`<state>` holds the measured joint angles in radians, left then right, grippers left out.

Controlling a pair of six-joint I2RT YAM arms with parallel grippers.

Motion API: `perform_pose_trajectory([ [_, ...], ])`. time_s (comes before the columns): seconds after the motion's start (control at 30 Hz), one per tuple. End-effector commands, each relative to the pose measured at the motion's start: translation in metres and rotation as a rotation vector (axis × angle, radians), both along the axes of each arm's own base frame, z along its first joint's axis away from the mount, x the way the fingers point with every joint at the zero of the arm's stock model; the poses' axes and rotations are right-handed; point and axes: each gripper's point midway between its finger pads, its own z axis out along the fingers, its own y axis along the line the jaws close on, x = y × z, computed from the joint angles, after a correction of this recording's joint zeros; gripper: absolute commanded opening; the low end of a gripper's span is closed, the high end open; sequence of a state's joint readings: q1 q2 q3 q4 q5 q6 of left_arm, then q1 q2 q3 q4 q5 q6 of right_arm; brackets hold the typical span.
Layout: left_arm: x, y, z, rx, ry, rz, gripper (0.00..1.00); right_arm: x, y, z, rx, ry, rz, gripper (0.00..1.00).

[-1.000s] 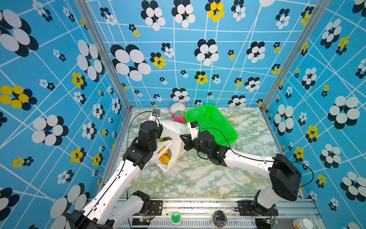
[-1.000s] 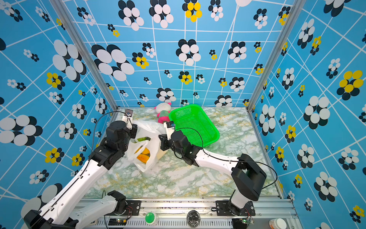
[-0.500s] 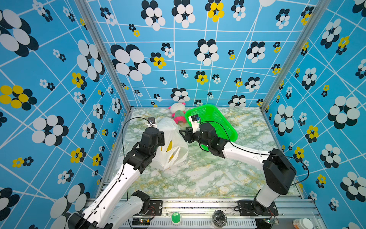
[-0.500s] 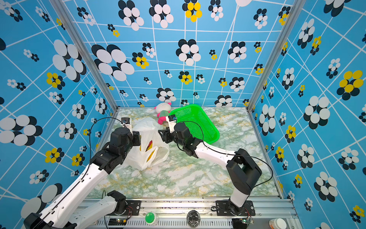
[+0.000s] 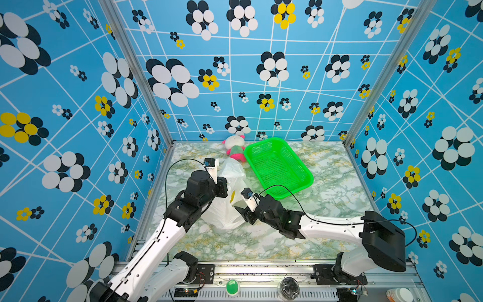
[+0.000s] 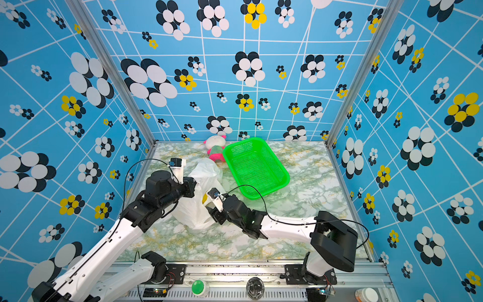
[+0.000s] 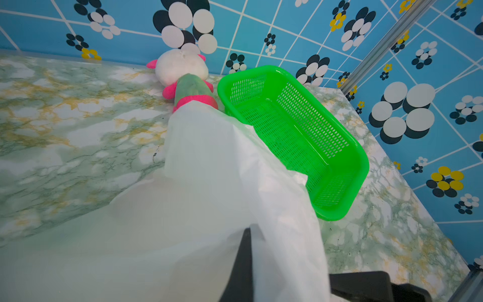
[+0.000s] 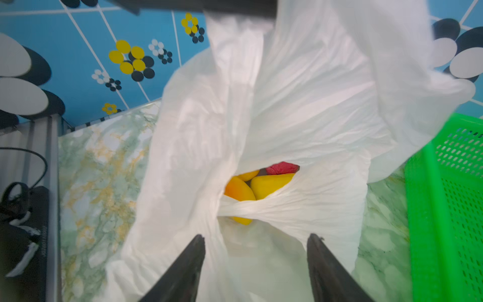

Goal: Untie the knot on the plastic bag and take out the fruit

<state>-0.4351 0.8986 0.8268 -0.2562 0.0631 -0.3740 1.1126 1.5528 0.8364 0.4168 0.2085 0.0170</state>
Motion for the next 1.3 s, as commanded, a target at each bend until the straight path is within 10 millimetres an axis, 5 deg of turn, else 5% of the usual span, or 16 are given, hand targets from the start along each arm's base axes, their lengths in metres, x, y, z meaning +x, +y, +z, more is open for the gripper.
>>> perform_pose_trajectory([
  [0.0, -0.005, 0.011, 0.008, -0.008, -0.086, 0.044, 0.0, 0.006, -0.002, 0.017, 0.062, -0.058, -0.028, 0.55],
  [0.13, -0.003, 0.027, 0.006, 0.01, -0.114, 0.122, 0.0, 0.022, -0.031, 0.032, 0.135, -0.054, -0.158, 0.32],
  [0.27, -0.002, 0.025, 0.004, 0.015, -0.107, 0.114, 0.0, 0.046, -0.069, 0.023, 0.195, -0.01, -0.284, 0.26],
  [0.33, -0.001, 0.025, 0.003, 0.015, -0.104, 0.112, 0.0, 0.051, -0.076, 0.006, 0.116, -0.033, -0.305, 0.31],
  [0.43, -0.001, 0.025, 0.003, 0.014, -0.105, 0.113, 0.0, 0.04, -0.059, -0.028, -0.055, -0.123, -0.192, 0.4],
  [0.53, -0.002, 0.025, 0.004, 0.014, -0.105, 0.11, 0.0, 0.027, -0.043, -0.041, -0.105, -0.188, -0.125, 0.74],
  [0.67, -0.002, 0.027, 0.004, 0.02, -0.104, 0.122, 0.0, 0.014, -0.021, -0.042, -0.112, -0.182, -0.049, 0.99],
  [0.77, -0.002, 0.027, 0.004, 0.018, -0.104, 0.12, 0.0, 0.019, -0.019, -0.04, -0.132, -0.215, -0.103, 0.99],
  [1.0, -0.003, 0.025, 0.006, 0.01, -0.104, 0.11, 0.0, 0.07, -0.024, -0.025, -0.127, -0.29, -0.453, 0.99],
  [1.27, -0.004, 0.025, 0.007, 0.01, -0.104, 0.105, 0.0, 0.076, -0.011, -0.005, -0.028, -0.344, -0.465, 0.99],
])
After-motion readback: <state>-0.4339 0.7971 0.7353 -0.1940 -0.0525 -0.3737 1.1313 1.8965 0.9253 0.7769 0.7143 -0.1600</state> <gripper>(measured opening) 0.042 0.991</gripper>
